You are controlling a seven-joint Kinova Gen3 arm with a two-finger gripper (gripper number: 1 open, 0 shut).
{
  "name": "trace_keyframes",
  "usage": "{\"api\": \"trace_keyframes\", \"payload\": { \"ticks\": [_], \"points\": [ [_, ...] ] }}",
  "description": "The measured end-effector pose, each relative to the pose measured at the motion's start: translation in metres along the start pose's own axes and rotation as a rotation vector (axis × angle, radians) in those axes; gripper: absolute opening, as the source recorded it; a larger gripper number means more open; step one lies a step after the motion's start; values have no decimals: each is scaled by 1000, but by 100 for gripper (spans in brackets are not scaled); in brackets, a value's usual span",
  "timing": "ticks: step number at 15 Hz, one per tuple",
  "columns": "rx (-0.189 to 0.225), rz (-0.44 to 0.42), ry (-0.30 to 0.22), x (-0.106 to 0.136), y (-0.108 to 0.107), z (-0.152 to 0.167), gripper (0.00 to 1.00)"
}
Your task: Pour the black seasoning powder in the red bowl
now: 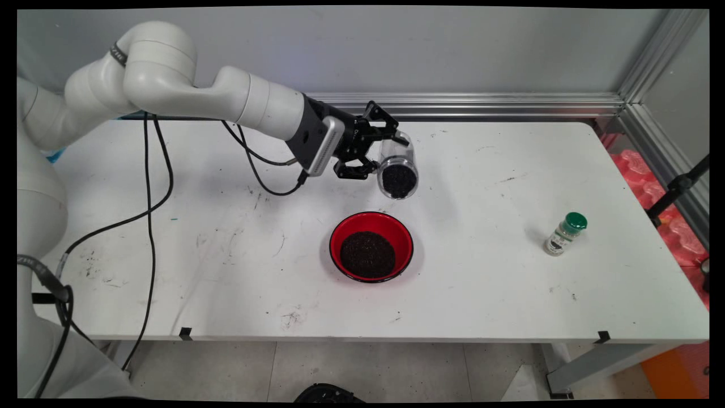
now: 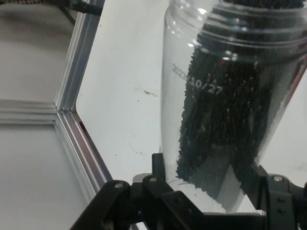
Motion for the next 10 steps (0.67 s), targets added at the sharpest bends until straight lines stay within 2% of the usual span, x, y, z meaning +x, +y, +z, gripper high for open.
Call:
{"api": "trace_keyframes", "payload": {
  "ticks": [10],
  "points": [
    [-15, -293, 60, -9, -13, 16, 0]
  ]
}}
